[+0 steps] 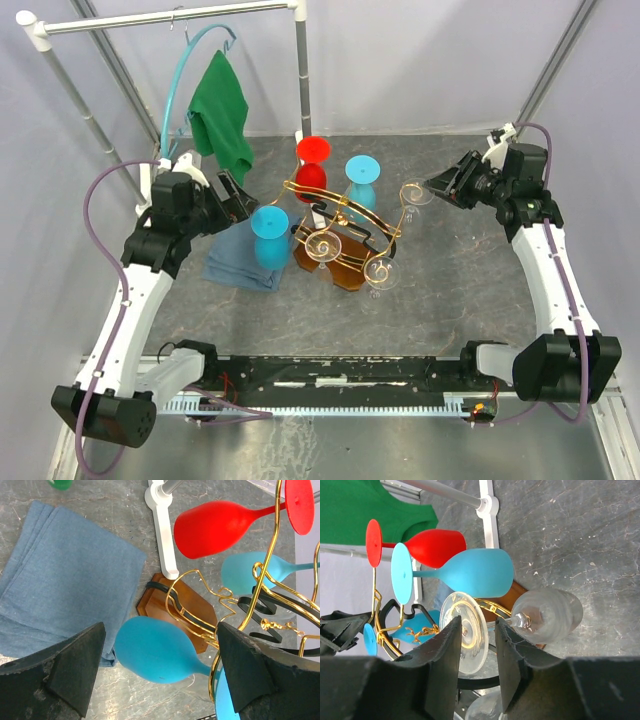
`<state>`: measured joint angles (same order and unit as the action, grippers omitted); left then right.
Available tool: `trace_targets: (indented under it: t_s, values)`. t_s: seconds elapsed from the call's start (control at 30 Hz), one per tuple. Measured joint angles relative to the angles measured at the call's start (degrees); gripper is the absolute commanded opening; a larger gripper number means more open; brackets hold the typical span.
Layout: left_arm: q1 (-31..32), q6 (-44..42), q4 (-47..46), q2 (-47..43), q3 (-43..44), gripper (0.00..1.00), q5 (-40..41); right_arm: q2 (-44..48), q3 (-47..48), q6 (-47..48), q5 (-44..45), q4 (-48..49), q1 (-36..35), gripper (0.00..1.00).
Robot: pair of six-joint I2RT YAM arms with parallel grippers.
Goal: Take the wine glass off the wine glass rack
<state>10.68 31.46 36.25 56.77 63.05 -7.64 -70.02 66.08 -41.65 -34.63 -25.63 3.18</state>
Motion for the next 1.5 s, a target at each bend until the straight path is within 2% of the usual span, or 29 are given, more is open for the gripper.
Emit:
trace_targets:
  t_s: [0.03, 0.1, 0.2, 0.33, 0.4, 1.0, 1.2, 1.5]
  values:
    - [0.0, 0.0, 0.0, 0.2, 0.0, 0.99, 0.0, 0.0, 0.0, 0.0, -0.2, 0.1, 0.0, 0.39]
    - [0.0, 0.0, -0.1, 0.5, 0.0, 0.99, 0.0, 0.0, 0.0, 0.0, -0.5, 0.0, 0.0, 0.31]
    - [0.0, 0.0, -0.3, 0.7, 0.0, 0.99, 0.0, 0.0, 0.0, 0.1, -0.8, 0.1, 0.0, 0.28]
    - [0.0, 0.0, -0.4, 0.7, 0.0, 0.99, 0.0, 0.0, 0.0, 0.4, -1.1, 0.1, 0.0, 0.08]
    - [0.0, 0.0, -0.4, 0.8, 0.0, 0.99, 0.0, 0.0, 0.0, 0.4, -1.4, 0.2, 0.1, 0.03]
    - [0.0, 0.0, -2.0, 1.0, -1.6, 0.99, 0.0, -0.8, 1.8, -3.0, -5.3, 2.6, 0.2, 0.01]
    - [0.0, 0.0, -2.7, 1.0, -2.3, 0.99, -0.1, -0.8, -0.3, -6.8, -8.4, 8.4, 0.3, 0.01]
    - [0.0, 0.2, -3.7, 1.0, -2.9, 0.99, -0.3, -2.4, -1.2, -7.6, -7.8, 11.8, 0.7, 0.01]
